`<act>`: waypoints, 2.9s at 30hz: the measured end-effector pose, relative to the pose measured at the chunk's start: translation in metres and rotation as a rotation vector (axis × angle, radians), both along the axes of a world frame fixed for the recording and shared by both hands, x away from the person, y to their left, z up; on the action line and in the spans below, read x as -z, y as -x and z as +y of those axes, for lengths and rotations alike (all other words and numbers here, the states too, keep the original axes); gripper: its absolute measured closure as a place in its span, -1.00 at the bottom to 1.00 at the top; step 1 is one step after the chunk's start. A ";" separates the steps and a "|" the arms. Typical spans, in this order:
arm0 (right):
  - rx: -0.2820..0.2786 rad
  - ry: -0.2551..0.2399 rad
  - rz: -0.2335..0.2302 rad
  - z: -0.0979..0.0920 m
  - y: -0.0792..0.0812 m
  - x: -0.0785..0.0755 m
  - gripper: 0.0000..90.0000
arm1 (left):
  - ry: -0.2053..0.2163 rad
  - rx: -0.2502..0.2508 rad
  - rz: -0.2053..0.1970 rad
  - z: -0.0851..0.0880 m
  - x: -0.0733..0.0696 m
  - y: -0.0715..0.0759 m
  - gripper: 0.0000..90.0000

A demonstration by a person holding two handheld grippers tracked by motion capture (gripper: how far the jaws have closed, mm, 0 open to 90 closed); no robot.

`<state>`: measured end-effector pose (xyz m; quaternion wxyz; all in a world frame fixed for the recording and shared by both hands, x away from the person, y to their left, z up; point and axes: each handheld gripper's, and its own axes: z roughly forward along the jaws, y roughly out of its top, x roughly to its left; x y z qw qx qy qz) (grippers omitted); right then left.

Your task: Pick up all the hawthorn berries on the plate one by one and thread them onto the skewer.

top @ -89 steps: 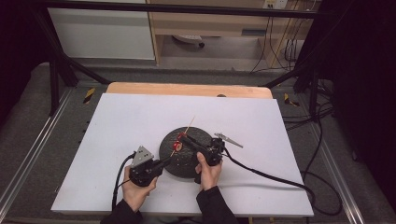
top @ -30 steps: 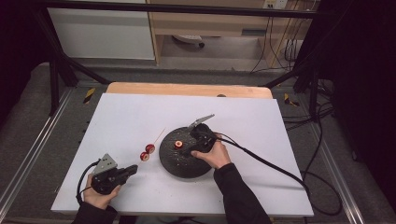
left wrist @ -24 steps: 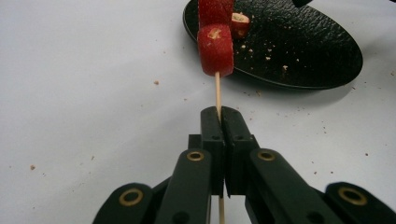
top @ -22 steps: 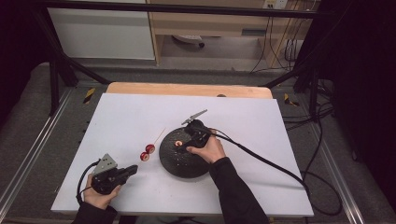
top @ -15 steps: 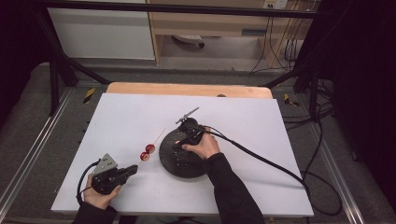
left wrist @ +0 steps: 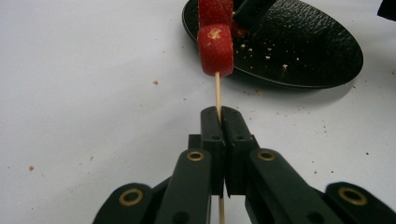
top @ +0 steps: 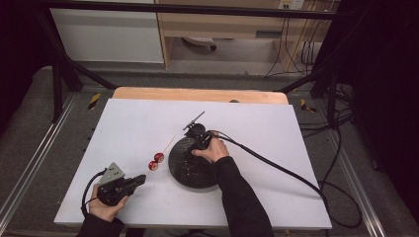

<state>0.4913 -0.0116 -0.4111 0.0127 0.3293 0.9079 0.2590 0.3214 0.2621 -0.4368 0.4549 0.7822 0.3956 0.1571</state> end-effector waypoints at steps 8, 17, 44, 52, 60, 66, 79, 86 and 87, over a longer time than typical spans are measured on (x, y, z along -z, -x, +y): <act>-0.006 -0.012 0.033 0.000 -0.004 0.003 0.21 | 0.000 -0.001 -0.001 0.000 0.000 0.000 0.96; -0.008 -0.009 0.055 -0.001 -0.007 0.003 0.36 | -0.001 -0.001 -0.001 0.000 0.000 0.000 0.96; 0.055 -0.112 0.069 -0.018 0.020 -0.028 0.38 | -0.002 0.012 -0.018 -0.006 -0.002 0.004 0.96; 0.095 -0.192 0.054 -0.036 0.029 -0.029 0.38 | 0.000 0.021 -0.021 -0.010 -0.002 0.005 0.96; 0.143 -0.306 0.020 -0.051 0.042 -0.023 0.38 | 0.005 0.026 -0.022 -0.014 -0.002 0.006 0.96; 0.196 -0.400 -0.004 -0.060 0.050 -0.017 0.38 | 0.003 0.032 -0.024 -0.017 -0.002 0.007 0.96; 0.320 -0.612 -0.045 -0.079 0.065 -0.009 0.39 | 0.026 0.036 -0.042 -0.028 -0.004 0.010 0.96; 0.386 -0.721 -0.070 -0.085 0.070 -0.001 0.39 | 0.040 0.030 -0.041 -0.036 -0.004 0.013 0.96; 0.397 -0.741 -0.073 -0.085 0.071 -0.001 0.39 | 0.039 0.030 -0.041 -0.036 -0.004 0.013 0.96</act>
